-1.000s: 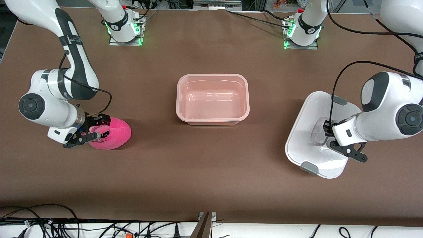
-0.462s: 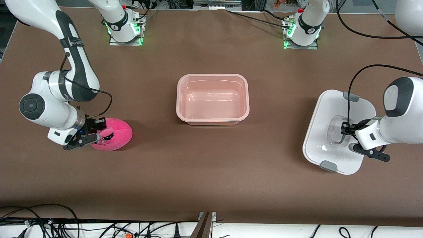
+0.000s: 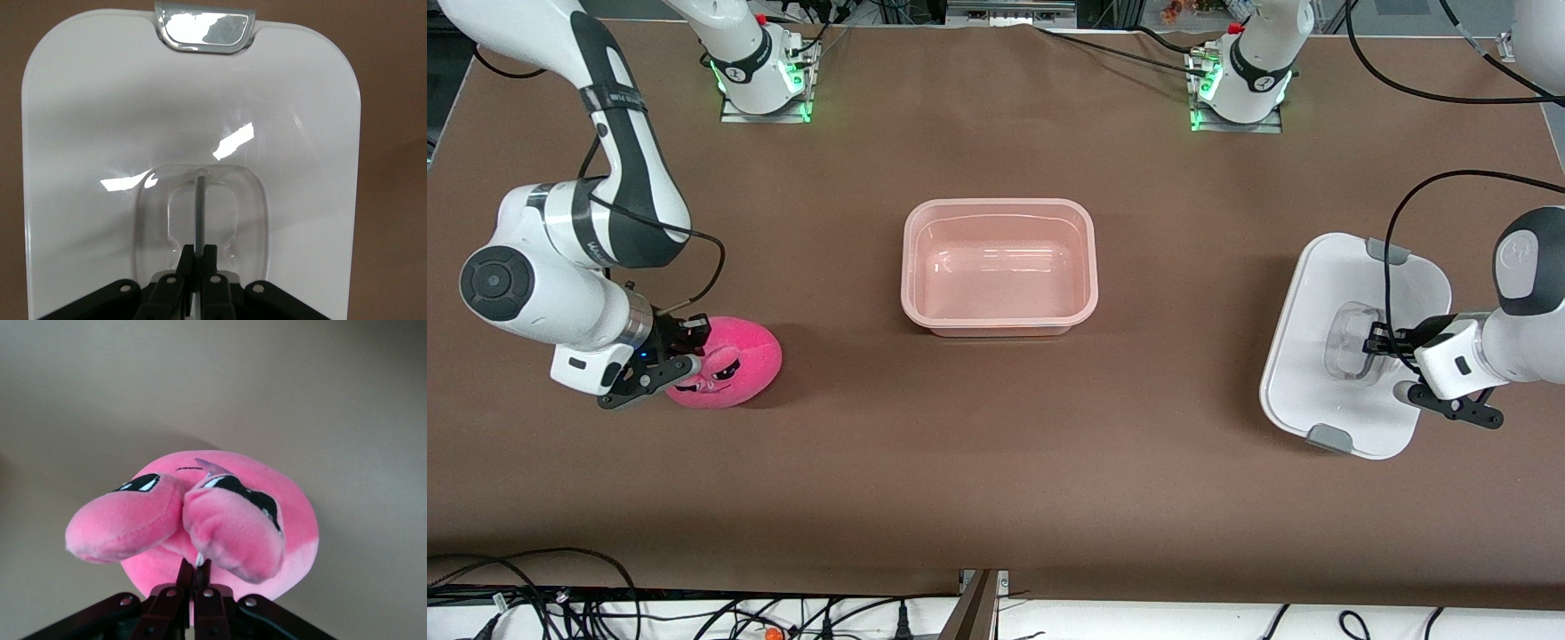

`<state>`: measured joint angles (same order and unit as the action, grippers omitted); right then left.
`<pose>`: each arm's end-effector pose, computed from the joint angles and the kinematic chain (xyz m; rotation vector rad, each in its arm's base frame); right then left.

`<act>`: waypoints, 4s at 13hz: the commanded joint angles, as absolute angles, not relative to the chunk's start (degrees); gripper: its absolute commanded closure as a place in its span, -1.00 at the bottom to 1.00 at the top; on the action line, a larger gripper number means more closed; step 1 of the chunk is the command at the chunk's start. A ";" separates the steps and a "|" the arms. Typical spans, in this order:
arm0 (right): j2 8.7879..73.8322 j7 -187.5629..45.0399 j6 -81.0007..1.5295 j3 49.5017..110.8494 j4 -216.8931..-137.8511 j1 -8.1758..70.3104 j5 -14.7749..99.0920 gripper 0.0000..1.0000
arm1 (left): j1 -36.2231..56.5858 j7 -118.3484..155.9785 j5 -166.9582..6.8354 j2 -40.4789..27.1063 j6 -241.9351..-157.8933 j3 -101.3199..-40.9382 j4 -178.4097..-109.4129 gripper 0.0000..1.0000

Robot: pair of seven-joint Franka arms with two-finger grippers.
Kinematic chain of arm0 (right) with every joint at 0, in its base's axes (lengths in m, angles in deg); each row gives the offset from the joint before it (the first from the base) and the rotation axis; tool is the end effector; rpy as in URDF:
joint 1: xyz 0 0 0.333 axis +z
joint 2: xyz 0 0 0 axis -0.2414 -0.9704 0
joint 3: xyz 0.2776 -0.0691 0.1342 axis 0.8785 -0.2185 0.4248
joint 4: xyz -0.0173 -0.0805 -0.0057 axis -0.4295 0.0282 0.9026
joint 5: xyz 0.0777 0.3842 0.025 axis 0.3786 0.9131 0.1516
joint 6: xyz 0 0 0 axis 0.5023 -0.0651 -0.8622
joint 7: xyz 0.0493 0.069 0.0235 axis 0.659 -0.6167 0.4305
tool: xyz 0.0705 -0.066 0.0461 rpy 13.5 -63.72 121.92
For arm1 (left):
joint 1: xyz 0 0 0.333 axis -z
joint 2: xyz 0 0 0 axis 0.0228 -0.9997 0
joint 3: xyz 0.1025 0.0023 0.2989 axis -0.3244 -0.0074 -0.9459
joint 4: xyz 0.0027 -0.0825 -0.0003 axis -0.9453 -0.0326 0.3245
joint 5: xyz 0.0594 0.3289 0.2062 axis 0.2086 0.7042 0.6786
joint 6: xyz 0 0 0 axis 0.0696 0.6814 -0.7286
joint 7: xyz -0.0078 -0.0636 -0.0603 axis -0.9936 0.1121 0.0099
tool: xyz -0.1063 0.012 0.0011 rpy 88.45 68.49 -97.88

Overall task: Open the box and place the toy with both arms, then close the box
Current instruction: 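Set the lid down with the left gripper while the right gripper grasps the toy, then lift the pink toy with the right gripper and lower it into the box, then open the right gripper and withdraw it from the box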

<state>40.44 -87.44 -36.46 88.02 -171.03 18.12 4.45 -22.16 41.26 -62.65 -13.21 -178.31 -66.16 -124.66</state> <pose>0.6607 0.0717 0.3730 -3.0310 -0.7530 0.1271 0.6731 0.0662 0.3803 2.9820 -0.4173 -0.3654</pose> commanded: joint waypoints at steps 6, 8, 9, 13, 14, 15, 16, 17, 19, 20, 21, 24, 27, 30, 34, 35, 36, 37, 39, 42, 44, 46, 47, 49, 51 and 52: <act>43.50 -96.26 -17.29 105.45 -158.95 18.71 -2.65 1.00 | -22.51 42.05 -63.25 -12.88 -177.94 -65.81 -125.23 1.00; 44.55 -96.38 -15.27 111.70 -158.95 18.80 -6.54 1.00 | -22.08 42.23 -63.16 -12.88 -177.76 -65.73 -125.23 1.00; 44.91 -96.55 -15.00 113.64 -158.95 18.80 -6.64 1.00 | -21.55 42.14 -63.16 -12.79 -177.59 -65.64 -125.23 1.00; 44.91 -96.38 -15.87 117.09 -158.95 22.30 -6.73 1.00 | -20.58 42.40 -62.98 -12.88 -177.50 -65.55 -125.23 1.00; 44.48 -96.38 -16.66 116.92 -158.95 24.41 -6.82 1.00 | -20.49 42.40 -62.90 -12.79 -177.50 -65.55 -125.23 1.00; 44.04 -96.38 -17.62 116.83 -159.03 25.82 -7.08 1.00 | -20.49 42.40 -62.90 -12.88 -177.41 -65.64 -125.23 1.00; 43.34 -96.46 -17.98 116.91 -159.03 27.40 -8.99 1.00 | -20.58 42.49 -62.90 -12.88 -177.32 -65.55 -125.23 1.00; 42.55 -96.38 -17.98 116.91 -159.03 28.98 -11.45 1.00 | -20.58 42.49 -62.90 -12.79 -177.23 -65.55 -125.23 1.00; 40.88 -96.38 -17.98 116.83 -159.12 31.18 -13.66 1.00 | -20.58 42.49 -62.90 -12.88 -176.79 -65.55 -125.23 1.00; 40.61 -96.46 -17.98 116.83 -159.30 31.80 -15.41 1.00 | -20.66 42.49 -62.90 -12.79 -176.62 -65.55 -125.32 1.00; 40.60 -96.72 -17.37 116.83 -159.38 31.90 -16.30 1.00 | -20.67 42.49 -62.90 -12.88 -176.53 -65.55 -125.32 1.00; 40.87 -97.52 -17.10 116.83 -159.39 31.81 -16.40 1.00 | -20.67 42.49 -62.90 -12.88 -176.53 -65.55 -125.23 1.00; 41.22 -97.95 -14.65 116.91 -159.39 32.25 -16.57 1.00 | -20.67 42.49 -62.90 -12.97 -176.71 -65.55 -125.23 1.00; 41.31 -98.22 -13.59 116.91 -159.47 33.56 -17.53 1.00 | -20.58 42.49 -62.90 -12.88 -176.71 -65.55 -125.23 1.00; 39.91 -97.52 -14.29 116.83 -159.65 36.12 -19.39 1.00 | -20.66 42.49 -62.98 -12.88 -176.62 -65.55 -125.32 1.00; 39.73 -97.52 -14.46 116.83 -159.65 36.29 -19.30 1.00 | -20.67 42.49 -62.98 -12.88 -176.62 -65.55 -125.32 1.00; 39.20 -97.43 -14.73 116.74 -159.65 36.99 -19.47 1.00 | -20.67 42.49 -62.98 -12.97 -176.62 -65.55 -125.32 1.00; 38.33 -97.43 -14.99 116.83 -159.65 37.08 -19.39 1.00 | -20.67 42.49 -62.98 -12.97 -176.62 -65.55 -125.32 1.00; 36.74 -94.21 -17.09 116.74 -159.65 38.39 -20.26 0.53 | -20.58 42.40 -63.07 -12.97 -176.62 -65.55 -125.23 1.00; 36.82 -78.86 -17.19 117.00 -159.04 41.47 -19.56 -1.00 | -20.58 42.32 -63.07 -12.97 -176.71 -65.55 -125.32 1.00; 37.09 -69.17 -17.11 117.53 -156.60 43.40 -19.47 -1.00 | -20.66 42.49 -63.07 -12.97 -176.62 -65.55 -125.32 1.00; 37.35 -66.32 -15.53 117.53 -152.11 43.76 -18.95 -1.00 | -20.67 42.49 -63.07 -12.97 -176.53 -65.55 -125.32 1.00; 38.57 -65.45 -14.65 117.18 -150.35 43.68 -18.95 -1.00 | -20.67 42.49 -63.07 -12.97 -176.53 -65.55 -125.32 1.00; 39.98 -65.00 -10.18 115.78 -149.02 40.80 -16.15 -1.00 | -20.32 41.80 -63.33 -12.79 -176.27 -65.37 -125.23 1.00; 41.74 -65.00 -9.02 113.41 -148.66 34.65 -10.97 -1.00 | -18.22 41.61 -63.77 -12.09 -173.65 -65.20 -124.71 1.00; 42.09 -65.09 -8.06 111.66 -148.66 32.19 -8.16 -1.00 | -17.25 41.70 -63.86 -11.83 -172.41 -64.24 -124.27 1.00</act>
